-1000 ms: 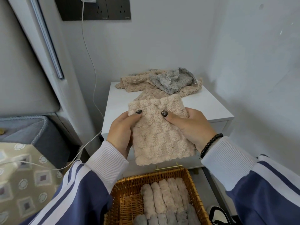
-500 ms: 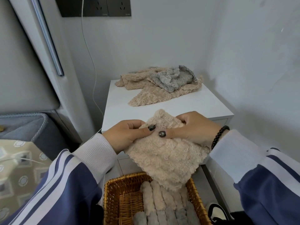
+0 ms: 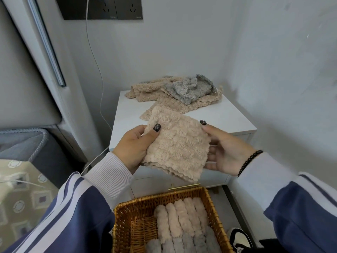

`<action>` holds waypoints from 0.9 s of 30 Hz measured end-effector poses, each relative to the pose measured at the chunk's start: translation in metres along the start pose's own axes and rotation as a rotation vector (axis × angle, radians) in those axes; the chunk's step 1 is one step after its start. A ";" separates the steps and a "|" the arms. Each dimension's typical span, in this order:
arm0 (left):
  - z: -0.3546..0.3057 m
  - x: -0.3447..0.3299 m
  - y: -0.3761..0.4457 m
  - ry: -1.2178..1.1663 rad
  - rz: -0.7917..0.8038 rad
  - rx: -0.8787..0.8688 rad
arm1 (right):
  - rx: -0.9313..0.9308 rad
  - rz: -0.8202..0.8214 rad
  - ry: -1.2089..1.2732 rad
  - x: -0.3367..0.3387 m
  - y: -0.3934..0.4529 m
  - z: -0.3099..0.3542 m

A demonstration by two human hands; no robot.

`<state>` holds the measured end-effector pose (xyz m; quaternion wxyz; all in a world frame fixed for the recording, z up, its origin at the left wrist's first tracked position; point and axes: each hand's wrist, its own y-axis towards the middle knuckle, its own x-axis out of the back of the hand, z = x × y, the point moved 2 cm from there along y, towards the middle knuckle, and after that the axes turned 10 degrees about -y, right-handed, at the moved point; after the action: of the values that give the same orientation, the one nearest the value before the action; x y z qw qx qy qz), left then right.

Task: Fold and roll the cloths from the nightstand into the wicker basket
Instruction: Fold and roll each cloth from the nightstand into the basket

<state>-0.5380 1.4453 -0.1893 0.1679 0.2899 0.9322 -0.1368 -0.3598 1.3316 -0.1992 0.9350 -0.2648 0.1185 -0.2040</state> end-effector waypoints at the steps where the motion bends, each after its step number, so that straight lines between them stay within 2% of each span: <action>1: 0.000 -0.002 0.000 -0.041 -0.002 -0.001 | 0.001 0.086 0.040 -0.007 0.000 -0.006; 3: -0.002 -0.005 -0.001 -0.088 -0.009 0.007 | 0.056 0.222 0.113 -0.015 -0.001 -0.013; 5: -0.003 -0.006 0.000 -0.063 -0.003 0.007 | 0.115 0.275 0.173 -0.016 -0.002 -0.011; 10: 0.001 -0.007 0.000 0.252 0.120 -0.002 | 0.250 0.106 -0.091 -0.005 -0.007 -0.005; 13: 0.006 -0.012 -0.001 0.295 0.143 -0.009 | 0.295 0.037 -0.186 0.000 -0.009 -0.005; 21: 0.016 -0.019 -0.001 0.288 0.166 -0.018 | 0.430 -0.167 -0.320 0.008 -0.015 -0.002; 24: 0.018 -0.020 -0.001 0.251 0.162 0.021 | 0.467 -0.164 -0.315 0.012 -0.019 0.006; 27: 0.018 -0.019 -0.004 0.134 0.188 0.089 | 0.467 -0.090 -0.261 0.014 -0.023 0.011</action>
<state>-0.5209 1.4266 -0.1970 0.1043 0.3916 0.9031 -0.1418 -0.3513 1.3129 -0.1794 0.9681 -0.0709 -0.0651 -0.2313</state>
